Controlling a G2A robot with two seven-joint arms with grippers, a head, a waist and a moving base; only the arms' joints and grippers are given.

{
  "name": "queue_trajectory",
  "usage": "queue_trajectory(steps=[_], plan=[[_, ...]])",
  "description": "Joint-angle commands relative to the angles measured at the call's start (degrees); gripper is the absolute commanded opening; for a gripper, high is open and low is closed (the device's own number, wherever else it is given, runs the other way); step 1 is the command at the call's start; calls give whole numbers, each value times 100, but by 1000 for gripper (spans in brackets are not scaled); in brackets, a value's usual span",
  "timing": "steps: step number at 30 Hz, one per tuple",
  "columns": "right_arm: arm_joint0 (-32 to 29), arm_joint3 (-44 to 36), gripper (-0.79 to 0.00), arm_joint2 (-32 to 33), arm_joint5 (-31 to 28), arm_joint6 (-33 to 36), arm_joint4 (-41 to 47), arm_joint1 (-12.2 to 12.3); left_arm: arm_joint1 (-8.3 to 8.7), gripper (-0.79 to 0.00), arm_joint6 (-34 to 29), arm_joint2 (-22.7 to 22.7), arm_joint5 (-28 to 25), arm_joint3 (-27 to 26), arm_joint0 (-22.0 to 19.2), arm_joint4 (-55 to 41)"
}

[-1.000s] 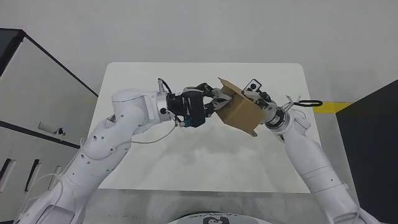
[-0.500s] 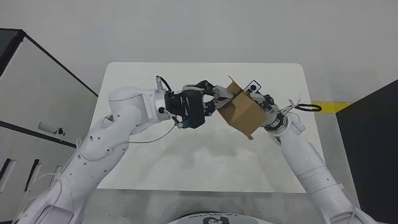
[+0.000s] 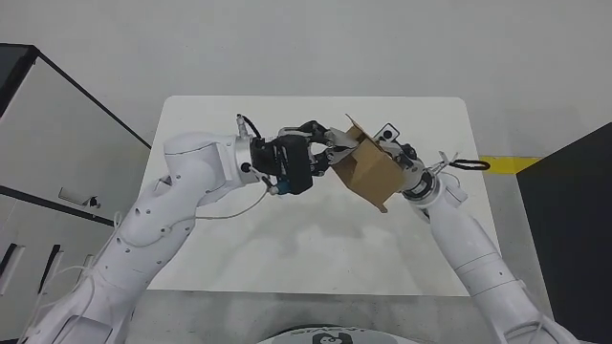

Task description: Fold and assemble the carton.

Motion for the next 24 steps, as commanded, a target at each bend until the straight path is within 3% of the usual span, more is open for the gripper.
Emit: queue_trajectory(steps=[1,12,24], plan=[[-11,-24,-785,12,48,-104,-36,3,6,-785,9,-1,-38,-25,0,37],[-63,-118,-785,35,161,-260,-86,0,38,-785,40,239,-265,-136,-111,763],[-113,-183,-785,47,133,-166,-94,-13,50,-785,93,171,-127,-71,-53,544]])
